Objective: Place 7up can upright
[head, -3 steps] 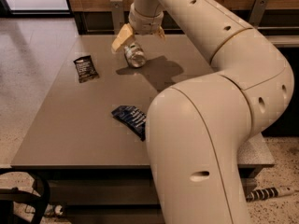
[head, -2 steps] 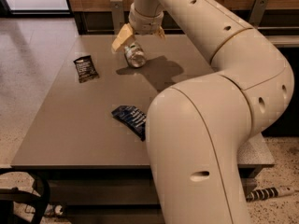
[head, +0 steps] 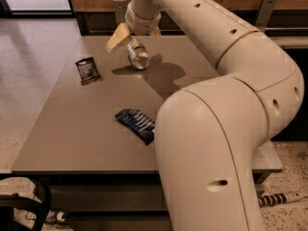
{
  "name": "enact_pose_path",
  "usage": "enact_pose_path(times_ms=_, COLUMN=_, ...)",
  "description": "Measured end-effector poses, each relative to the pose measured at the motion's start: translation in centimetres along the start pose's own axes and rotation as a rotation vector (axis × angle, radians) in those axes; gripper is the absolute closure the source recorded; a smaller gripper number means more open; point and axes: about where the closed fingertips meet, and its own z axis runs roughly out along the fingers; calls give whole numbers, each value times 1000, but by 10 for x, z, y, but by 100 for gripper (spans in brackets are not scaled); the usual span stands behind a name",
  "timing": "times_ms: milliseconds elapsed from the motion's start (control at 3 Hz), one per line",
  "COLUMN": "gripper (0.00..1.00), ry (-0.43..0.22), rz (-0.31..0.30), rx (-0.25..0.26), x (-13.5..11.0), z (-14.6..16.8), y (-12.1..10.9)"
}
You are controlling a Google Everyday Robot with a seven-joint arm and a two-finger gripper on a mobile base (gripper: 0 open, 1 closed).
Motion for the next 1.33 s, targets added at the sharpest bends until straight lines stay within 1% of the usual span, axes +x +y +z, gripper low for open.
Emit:
enact_pose_path(times_ms=333, gripper=0, ry=-10, rz=-4, rx=41, x=-3, z=4, y=5)
enact_pose_path(times_ms=667, gripper=0, ry=52, rz=21, rx=149, x=-5, z=10, y=5)
enact_pose_path(times_ms=1000, gripper=0, ry=104, rz=37, rx=197, x=-2, z=11, y=-2)
enact_pose_path(times_ms=1333, gripper=0, ry=142, rz=63, rx=191, x=3, z=12, y=-11)
